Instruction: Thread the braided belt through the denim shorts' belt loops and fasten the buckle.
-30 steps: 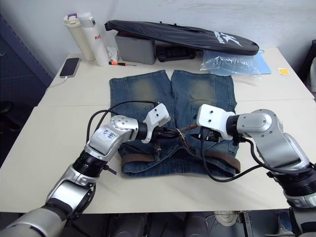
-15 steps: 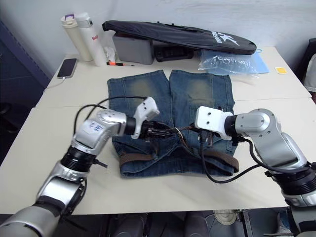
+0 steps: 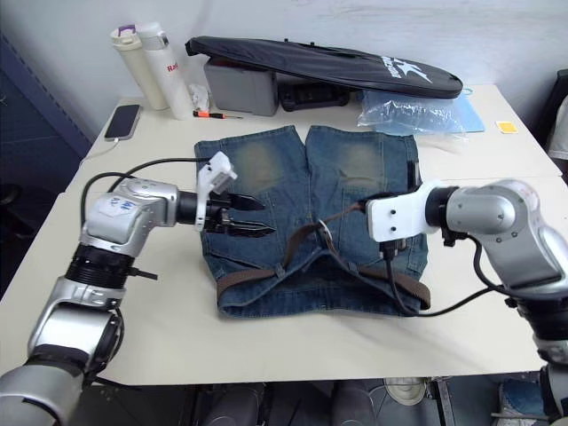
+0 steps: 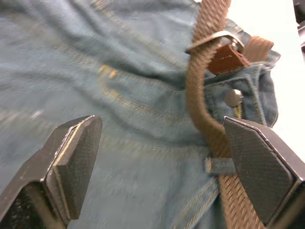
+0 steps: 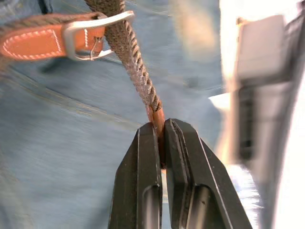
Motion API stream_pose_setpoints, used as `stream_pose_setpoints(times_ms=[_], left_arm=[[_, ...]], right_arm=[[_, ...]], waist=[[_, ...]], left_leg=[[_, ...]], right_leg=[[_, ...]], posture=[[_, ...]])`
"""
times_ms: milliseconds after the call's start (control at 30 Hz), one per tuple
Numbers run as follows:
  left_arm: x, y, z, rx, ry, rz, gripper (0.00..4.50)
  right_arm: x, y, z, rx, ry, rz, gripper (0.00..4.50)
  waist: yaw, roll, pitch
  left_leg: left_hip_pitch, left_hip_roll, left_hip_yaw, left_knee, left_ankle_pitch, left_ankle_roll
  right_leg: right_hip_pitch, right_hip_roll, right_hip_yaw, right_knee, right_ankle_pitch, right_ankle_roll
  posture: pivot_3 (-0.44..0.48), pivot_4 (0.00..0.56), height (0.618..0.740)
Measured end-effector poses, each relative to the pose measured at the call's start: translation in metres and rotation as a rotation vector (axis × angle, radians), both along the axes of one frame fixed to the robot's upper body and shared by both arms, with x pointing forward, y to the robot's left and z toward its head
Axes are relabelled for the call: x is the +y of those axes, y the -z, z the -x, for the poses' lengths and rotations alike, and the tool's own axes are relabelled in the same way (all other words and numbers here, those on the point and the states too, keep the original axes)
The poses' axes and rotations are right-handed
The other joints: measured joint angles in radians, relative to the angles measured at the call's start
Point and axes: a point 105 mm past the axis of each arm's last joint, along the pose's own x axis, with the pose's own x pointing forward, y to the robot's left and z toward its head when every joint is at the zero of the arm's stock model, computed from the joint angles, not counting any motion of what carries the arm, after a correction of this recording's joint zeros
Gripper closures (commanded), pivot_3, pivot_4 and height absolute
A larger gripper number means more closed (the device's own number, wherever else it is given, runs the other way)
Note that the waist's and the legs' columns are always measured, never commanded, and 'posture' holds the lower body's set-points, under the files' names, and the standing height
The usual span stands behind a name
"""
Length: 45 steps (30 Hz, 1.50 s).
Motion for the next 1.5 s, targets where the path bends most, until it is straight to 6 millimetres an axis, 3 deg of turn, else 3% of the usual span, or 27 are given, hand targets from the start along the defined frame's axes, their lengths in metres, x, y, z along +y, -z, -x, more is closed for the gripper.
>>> stream_pose_setpoints(times_ms=[67, 267, 433, 533, 733, 833, 967, 1133, 1433, 1500], left_arm=[[-0.011, -0.008, -0.001, -0.011, 0.009, 0.026, 0.04], [-0.040, -0.039, -0.010, -0.036, -0.027, 0.182, 0.04], [-0.073, -0.039, -0.004, -0.071, -0.001, 0.190, 0.04], [-0.085, -0.032, -0.003, -0.198, 0.016, 0.070, 0.04], [-0.100, -0.017, -0.004, -0.272, 0.006, -0.049, 0.04], [-0.102, -0.014, -0.005, -0.284, 0.001, -0.075, 0.88], [-0.106, -0.016, -0.002, -0.280, 0.023, -0.069, 2.74], [-0.110, -0.017, 0.002, -0.278, 0.053, -0.078, 4.47], [-0.104, -0.019, 0.007, -0.251, 0.067, -0.095, 4.47], [-0.103, -0.018, 0.007, -0.243, 0.065, -0.099, 4.50]], right_arm=[[0.001, -0.009, 0.000, -0.031, -0.013, 0.006, 4.50], [-0.010, 0.001, -0.006, 0.093, 0.046, -0.002, 4.50], [0.001, 0.007, -0.009, 0.200, 0.046, -0.077, 4.50], [0.004, 0.009, -0.005, 0.244, 0.054, -0.094, 4.50], [0.010, 0.012, 0.003, 0.271, 0.055, -0.107, 4.50], [0.010, 0.014, 0.004, 0.282, 0.062, -0.113, 4.50], [0.010, 0.015, 0.004, 0.286, 0.073, -0.120, 4.50], [0.008, 0.015, 0.002, 0.285, 0.094, -0.131, 4.50], [0.012, 0.015, 0.004, 0.303, 0.088, -0.149, 4.50], [0.013, 0.016, 0.003, 0.347, 0.104, -0.192, 3.63]], waist=[[0.000, -0.001, 0.001], [0.002, -0.001, 0.001], [0.002, -0.001, 0.001], [0.003, -0.001, 0.000], [0.004, -0.001, 0.000], [0.003, 0.000, 0.000], [0.004, 0.000, 0.000], [0.003, 0.000, 0.000], [0.003, 0.000, 0.000], [0.003, 0.000, 0.000]], left_leg=[[0.000, 0.001, 0.002, 0.000, 0.000, 0.000], [0.000, 0.002, 0.005, 0.002, 0.000, 0.000], [0.000, 0.002, 0.006, 0.002, 0.000, 0.000], [0.000, 0.003, 0.008, 0.002, 0.000, 0.000], [0.000, 0.003, 0.008, 0.002, 0.000, 0.000], [-0.001, 0.003, 0.008, 0.002, 0.000, 0.000], [-0.001, 0.003, 0.008, 0.002, 0.000, 0.000], [-0.001, 0.003, 0.008, 0.002, 0.000, 0.000], [-0.001, 0.003, 0.008, 0.002, 0.000, 0.000], [-0.001, 0.003, 0.008, 0.002, 0.000, 0.000]], right_leg=[[0.000, 0.000, 0.000, 0.000, 0.000, 0.000], [0.001, 0.000, 0.000, -0.001, 0.001, 0.001], [0.001, 0.000, -0.001, -0.001, 0.001, 0.000], [0.001, 0.000, 0.000, -0.002, 0.001, 0.000], [0.001, 0.000, 0.000, -0.002, 0.001, 0.001], [0.001, 0.000, 0.000, -0.002, 0.001, 0.001], [0.001, 0.000, 0.000, -0.002, 0.001, 0.001], [0.001, 0.000, 0.000, -0.002, 0.001, 0.001], [0.001, 0.000, 0.000, -0.002, 0.001, 0.001], [0.001, 0.000, 0.000, -0.002, 0.001, 0.001]], posture=[[0.000, 0.150, 0.740], [0.000, 0.150, 0.740], [0.000, 0.150, 0.740], [0.000, 0.150, 0.740], [0.000, 0.150, 0.740], [0.000, 0.150, 0.740], [0.000, 0.150, 0.740], [0.000, 0.150, 0.740], [0.000, 0.150, 0.740], [0.000, 0.150, 0.740]])
